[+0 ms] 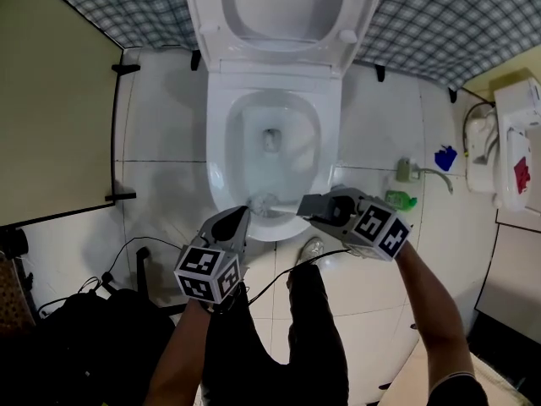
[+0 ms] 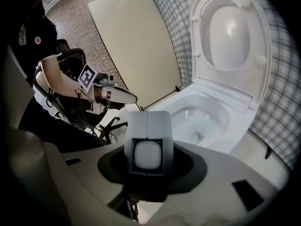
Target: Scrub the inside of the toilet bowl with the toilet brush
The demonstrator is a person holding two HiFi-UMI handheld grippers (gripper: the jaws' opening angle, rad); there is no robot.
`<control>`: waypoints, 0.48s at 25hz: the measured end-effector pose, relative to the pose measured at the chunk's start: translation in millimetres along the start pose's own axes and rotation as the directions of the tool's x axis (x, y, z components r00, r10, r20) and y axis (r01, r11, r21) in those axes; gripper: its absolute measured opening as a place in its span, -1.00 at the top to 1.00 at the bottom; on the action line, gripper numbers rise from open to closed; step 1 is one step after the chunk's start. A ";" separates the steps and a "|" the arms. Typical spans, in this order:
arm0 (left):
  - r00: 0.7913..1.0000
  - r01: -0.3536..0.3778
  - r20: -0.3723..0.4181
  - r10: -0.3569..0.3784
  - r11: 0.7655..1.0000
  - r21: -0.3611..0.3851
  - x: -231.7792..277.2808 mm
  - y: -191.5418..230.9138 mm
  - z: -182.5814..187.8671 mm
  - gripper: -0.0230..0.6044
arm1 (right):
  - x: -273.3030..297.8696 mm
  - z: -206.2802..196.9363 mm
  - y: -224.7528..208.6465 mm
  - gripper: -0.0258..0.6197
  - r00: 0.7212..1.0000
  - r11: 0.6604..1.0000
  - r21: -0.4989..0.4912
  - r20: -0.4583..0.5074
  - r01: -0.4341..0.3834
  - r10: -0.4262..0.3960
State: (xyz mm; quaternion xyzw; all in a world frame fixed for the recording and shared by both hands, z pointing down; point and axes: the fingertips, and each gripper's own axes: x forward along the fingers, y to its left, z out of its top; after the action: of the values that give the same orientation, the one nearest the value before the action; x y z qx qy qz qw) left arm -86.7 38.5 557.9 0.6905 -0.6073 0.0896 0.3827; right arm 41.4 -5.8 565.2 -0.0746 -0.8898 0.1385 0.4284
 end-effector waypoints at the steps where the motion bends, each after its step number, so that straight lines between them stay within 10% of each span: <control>1: 1.000 0.001 -0.001 -0.001 1.000 0.003 -0.5 2.6 0.4 0.90 | 5.3 2.2 0.9 0.34 1.000 1.000 0.022 0.025 0.007 -0.007; 12: 0.999 0.030 -0.032 -0.029 0.999 0.033 1.9 23.8 -1.2 0.90 | 52.0 36.9 -27.8 0.34 0.934 0.943 0.294 0.268 0.154 -0.236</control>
State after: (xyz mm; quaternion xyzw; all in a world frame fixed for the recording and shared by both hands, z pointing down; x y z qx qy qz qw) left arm -107.4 38.5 569.8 0.7040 -0.5893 0.1050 0.3822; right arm -20.2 -25.8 590.5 0.0954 -0.9203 0.2237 0.3064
